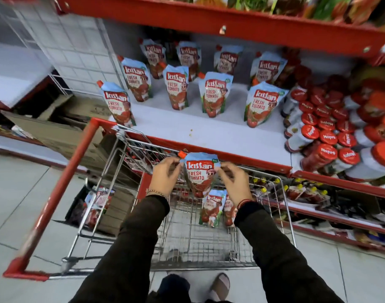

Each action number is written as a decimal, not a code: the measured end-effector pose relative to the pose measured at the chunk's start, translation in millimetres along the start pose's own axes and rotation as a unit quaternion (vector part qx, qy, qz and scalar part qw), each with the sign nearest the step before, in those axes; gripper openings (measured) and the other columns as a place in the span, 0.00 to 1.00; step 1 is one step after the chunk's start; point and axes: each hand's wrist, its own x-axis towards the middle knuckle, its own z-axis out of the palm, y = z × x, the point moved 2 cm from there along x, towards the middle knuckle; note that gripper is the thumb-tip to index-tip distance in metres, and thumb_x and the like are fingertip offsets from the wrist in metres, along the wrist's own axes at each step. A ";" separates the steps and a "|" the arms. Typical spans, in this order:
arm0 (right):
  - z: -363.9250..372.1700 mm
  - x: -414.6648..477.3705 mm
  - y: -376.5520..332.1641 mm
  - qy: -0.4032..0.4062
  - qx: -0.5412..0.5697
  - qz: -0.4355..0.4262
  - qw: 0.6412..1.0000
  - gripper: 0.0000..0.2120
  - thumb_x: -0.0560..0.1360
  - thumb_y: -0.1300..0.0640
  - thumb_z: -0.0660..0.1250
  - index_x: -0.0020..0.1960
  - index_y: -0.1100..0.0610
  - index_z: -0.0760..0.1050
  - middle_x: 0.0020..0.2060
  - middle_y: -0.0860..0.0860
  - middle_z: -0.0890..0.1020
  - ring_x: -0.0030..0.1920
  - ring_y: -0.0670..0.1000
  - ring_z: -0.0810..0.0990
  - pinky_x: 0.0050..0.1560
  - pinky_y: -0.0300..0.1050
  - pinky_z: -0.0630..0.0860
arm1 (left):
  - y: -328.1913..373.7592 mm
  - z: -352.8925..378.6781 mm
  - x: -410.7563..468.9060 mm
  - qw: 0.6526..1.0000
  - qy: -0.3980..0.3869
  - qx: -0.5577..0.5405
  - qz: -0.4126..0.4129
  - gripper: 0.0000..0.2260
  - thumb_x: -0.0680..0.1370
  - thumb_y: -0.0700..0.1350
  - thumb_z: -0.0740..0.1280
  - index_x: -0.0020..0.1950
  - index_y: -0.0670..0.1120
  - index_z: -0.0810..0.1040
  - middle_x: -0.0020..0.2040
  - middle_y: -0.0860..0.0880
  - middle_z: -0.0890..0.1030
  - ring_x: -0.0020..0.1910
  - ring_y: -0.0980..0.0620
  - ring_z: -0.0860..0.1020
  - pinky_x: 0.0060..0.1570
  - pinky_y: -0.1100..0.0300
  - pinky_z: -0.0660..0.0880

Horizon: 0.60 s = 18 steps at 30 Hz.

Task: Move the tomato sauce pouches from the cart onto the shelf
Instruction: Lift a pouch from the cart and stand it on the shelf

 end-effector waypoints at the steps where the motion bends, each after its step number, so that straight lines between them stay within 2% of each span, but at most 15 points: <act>1: 5.3 9.2 -9.9 0.007 0.010 -0.005 1.000 0.06 0.78 0.53 0.68 0.51 0.54 0.81 0.47 0.49 0.86 0.48 0.47 0.83 0.49 0.38 0.81 | 2.4 -11.2 10.4 1.000 0.005 0.004 0.013 0.07 0.79 0.43 0.67 0.53 0.42 0.81 0.50 0.44 0.84 0.49 0.46 0.83 0.54 0.48 0.81; 3: 15.8 28.1 -30.4 0.020 0.019 -0.014 1.000 0.05 0.77 0.53 0.70 0.49 0.54 0.82 0.45 0.49 0.87 0.46 0.46 0.84 0.50 0.47 0.82 | 5.1 -33.1 32.3 0.999 0.019 0.018 0.031 0.08 0.79 0.44 0.67 0.54 0.41 0.81 0.51 0.43 0.84 0.49 0.45 0.83 0.54 0.47 0.82; 5: 26.0 48.8 -51.3 0.032 0.025 -0.026 0.999 0.07 0.76 0.52 0.71 0.48 0.55 0.83 0.44 0.49 0.87 0.45 0.48 0.85 0.49 0.50 0.83 | 9.3 -53.2 56.1 0.997 0.038 0.032 0.050 0.09 0.79 0.44 0.66 0.55 0.40 0.80 0.52 0.41 0.84 0.50 0.43 0.84 0.54 0.47 0.81; 10: 55.3 102.5 -98.2 0.046 0.058 -0.045 0.996 0.08 0.76 0.55 0.71 0.50 0.58 0.85 0.44 0.55 0.87 0.48 0.54 0.86 0.43 0.50 0.86 | 15.0 -92.8 122.2 0.993 0.079 0.035 0.075 0.10 0.80 0.41 0.66 0.57 0.37 0.80 0.55 0.38 0.82 0.47 0.41 0.84 0.53 0.51 0.82; 13: 73.9 130.4 -113.8 0.050 0.074 -0.041 0.995 0.07 0.76 0.58 0.71 0.50 0.60 0.84 0.45 0.59 0.87 0.48 0.57 0.86 0.44 0.52 0.86 | 6.1 -106.4 154.8 0.992 0.087 0.053 0.070 0.10 0.80 0.41 0.65 0.58 0.37 0.79 0.53 0.36 0.83 0.46 0.41 0.85 0.51 0.56 0.80; 16: 93.0 149.0 -116.8 0.034 0.084 -0.021 0.996 0.07 0.77 0.60 0.70 0.50 0.63 0.84 0.47 0.61 0.86 0.50 0.59 0.86 0.46 0.51 0.85 | -8.1 -112.8 175.2 0.994 0.084 0.048 0.050 0.11 0.80 0.41 0.65 0.58 0.37 0.79 0.50 0.35 0.84 0.46 0.40 0.85 0.52 0.49 0.82; 18: 104.3 157.0 -114.3 0.028 0.081 -0.008 0.996 0.08 0.77 0.60 0.70 0.51 0.64 0.83 0.47 0.61 0.86 0.50 0.58 0.86 0.47 0.52 0.85 | -17.8 -113.7 183.1 0.995 0.078 0.046 0.037 0.11 0.80 0.40 0.64 0.58 0.36 0.78 0.53 0.35 0.83 0.47 0.39 0.85 0.52 0.49 0.81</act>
